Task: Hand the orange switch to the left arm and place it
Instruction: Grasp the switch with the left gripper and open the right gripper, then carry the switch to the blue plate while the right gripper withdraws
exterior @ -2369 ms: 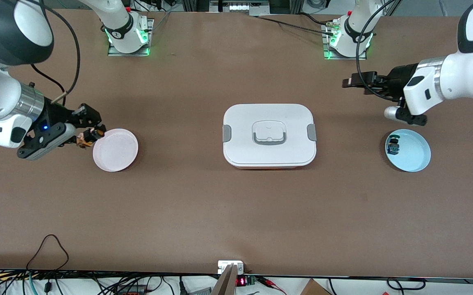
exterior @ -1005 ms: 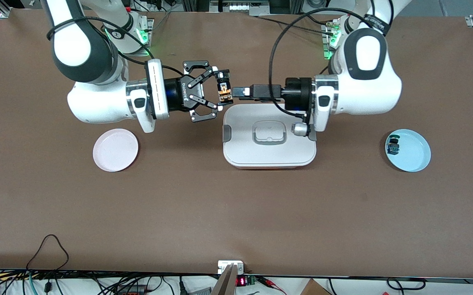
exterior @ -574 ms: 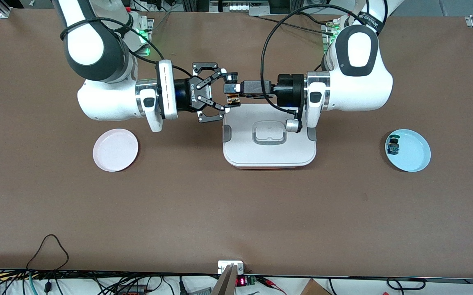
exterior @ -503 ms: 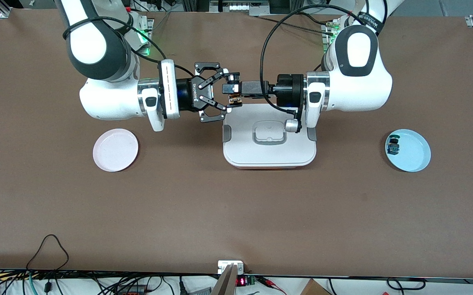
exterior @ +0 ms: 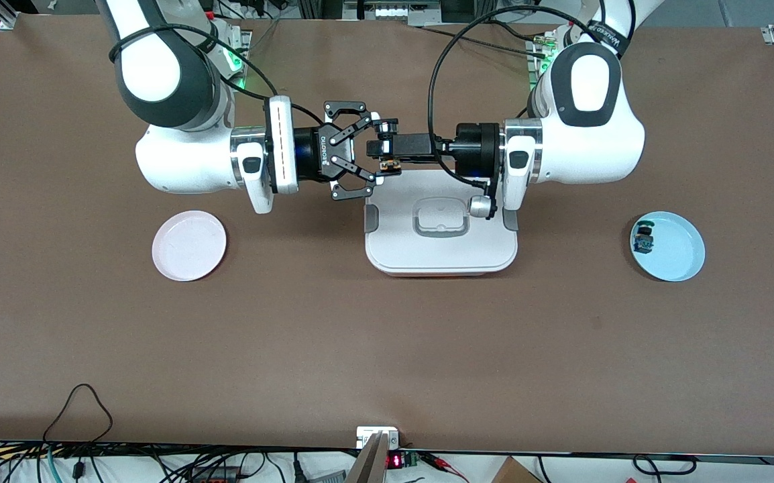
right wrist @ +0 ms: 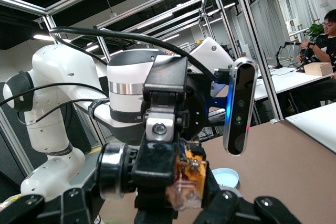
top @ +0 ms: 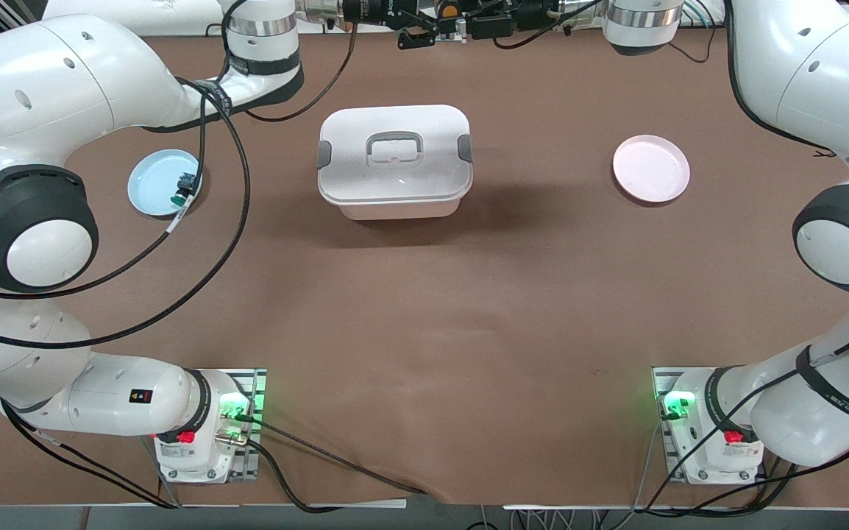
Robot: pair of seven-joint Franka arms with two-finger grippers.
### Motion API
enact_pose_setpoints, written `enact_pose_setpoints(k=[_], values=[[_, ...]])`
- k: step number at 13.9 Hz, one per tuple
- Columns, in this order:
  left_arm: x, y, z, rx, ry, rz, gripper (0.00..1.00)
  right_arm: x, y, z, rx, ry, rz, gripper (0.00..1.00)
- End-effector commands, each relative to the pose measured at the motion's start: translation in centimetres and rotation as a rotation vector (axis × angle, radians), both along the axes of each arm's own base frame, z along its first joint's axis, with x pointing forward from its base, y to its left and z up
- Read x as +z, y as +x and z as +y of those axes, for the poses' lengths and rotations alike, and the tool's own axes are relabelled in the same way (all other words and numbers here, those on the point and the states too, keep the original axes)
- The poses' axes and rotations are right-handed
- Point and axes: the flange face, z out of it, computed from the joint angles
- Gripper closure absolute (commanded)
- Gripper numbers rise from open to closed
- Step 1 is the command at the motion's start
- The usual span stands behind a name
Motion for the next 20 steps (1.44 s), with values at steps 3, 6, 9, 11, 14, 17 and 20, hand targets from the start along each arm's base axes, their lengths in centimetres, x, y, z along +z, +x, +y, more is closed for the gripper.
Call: enact_pose_setpoints(k=[3,6,9,11,14,17,20], values=[[1.2,1.6,2.1,0.042,-0.026,-0.046,0.89,0.7,-0.3,-0.5,-0.004,0.015,-0.018,0.99],[2.0,2.1,2.8,0.053,-0.026,-0.073,0.89,0.8,-0.4,-0.6,0.005,0.018,-0.015,0.03],[2.1,2.7,3.8,0.053,0.004,-0.102,0.93,1.2,-0.4,-0.9,0.000,0.020,-0.013,0.00],[2.0,2.8,4.1,0.033,0.060,-0.138,0.93,1.6,-0.3,-1.7,-0.009,0.022,-0.010,0.00],[2.3,4.0,6.4,0.022,0.169,-0.211,0.93,1.9,-0.3,-3.1,-0.019,0.027,-0.010,0.00],[1.4,4.7,9.6,-0.082,0.351,-0.295,0.93,2.7,0.5,-5.4,-0.050,0.022,-0.026,0.00],[-0.9,4.9,11.4,-0.207,0.588,-0.372,0.93,3.6,1.6,-10.0,-0.079,-0.037,-0.069,0.00]])
